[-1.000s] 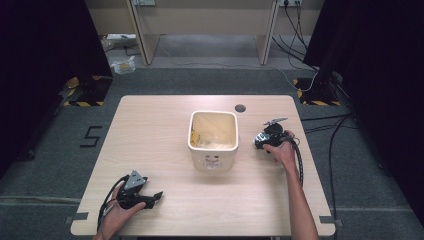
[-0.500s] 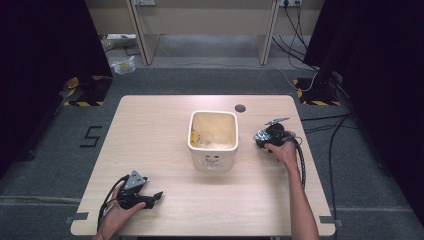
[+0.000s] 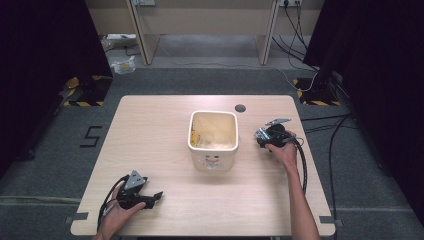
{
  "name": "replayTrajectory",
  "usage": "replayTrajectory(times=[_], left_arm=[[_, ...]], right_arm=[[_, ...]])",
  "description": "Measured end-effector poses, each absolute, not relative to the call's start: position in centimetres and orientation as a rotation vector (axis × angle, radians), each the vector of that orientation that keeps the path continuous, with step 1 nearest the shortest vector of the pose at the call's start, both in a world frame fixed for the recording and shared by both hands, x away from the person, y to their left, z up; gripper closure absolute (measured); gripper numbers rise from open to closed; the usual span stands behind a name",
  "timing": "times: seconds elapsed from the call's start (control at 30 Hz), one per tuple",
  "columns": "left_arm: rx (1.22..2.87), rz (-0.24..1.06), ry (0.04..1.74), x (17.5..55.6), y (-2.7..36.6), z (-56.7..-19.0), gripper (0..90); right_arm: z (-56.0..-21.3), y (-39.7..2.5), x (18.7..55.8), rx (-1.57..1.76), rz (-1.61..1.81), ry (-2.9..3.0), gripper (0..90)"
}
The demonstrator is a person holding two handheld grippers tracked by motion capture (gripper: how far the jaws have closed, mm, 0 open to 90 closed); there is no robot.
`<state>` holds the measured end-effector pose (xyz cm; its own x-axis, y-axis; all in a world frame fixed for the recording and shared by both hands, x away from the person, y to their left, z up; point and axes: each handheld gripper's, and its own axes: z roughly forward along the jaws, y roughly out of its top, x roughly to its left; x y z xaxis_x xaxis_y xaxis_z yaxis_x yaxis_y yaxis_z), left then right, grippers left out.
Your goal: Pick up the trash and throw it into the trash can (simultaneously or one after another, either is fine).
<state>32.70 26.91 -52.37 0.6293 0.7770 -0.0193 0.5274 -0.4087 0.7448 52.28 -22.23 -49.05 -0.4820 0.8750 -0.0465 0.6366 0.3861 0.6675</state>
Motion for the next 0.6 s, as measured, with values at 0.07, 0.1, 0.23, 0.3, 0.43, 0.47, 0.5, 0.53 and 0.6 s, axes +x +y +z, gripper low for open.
replayTrajectory(times=[0.07, 0.1, 0.23, 0.3, 0.43, 0.47, 0.5, 0.53, 0.6], left_arm=[[2.108, 0.43, 1.016, 32.7, 26.9, -52.4, 15.6], [2.108, 0.43, 1.016, 32.7, 26.9, -52.4, 15.6], [2.108, 0.43, 1.016, 32.7, 26.9, -52.4, 15.6], [2.108, 0.43, 1.016, 32.7, 26.9, -52.4, 15.6], [2.11, 0.429, 1.017, 32.7, 26.9, -52.4, 15.6], [2.108, 0.43, 1.016, 32.7, 26.9, -52.4, 15.6], [2.108, 0.43, 1.016, 32.7, 26.9, -52.4, 15.6], [2.108, 0.43, 1.016, 32.7, 26.9, -52.4, 15.6], [2.108, 0.43, 1.017, 32.7, 26.9, -52.4, 15.6]], right_arm=[[-48.5, -22.1, 52.0, 1.303, 0.843, 2.249, 39.8], [-48.1, -22.1, 51.9, 1.294, 0.853, 2.247, 39.8], [-46.8, -22.1, 51.3, 1.261, 0.905, 2.23, 39.7], [-46.1, -22.0, 50.9, 1.253, 0.925, 2.221, 39.7], [-44.8, -21.8, 50.2, 1.234, 0.966, 2.215, 39.3], [-44.4, -21.8, 50.0, 1.224, 0.974, 2.215, 39.2], [-44.1, -21.7, 49.8, 1.22, 0.974, 2.215, 39.1], [-43.7, -21.6, 49.6, 1.212, 0.98, 2.211, 39.0], [-42.9, -21.4, 49.2, 1.2, 0.998, 2.207, 38.9]])
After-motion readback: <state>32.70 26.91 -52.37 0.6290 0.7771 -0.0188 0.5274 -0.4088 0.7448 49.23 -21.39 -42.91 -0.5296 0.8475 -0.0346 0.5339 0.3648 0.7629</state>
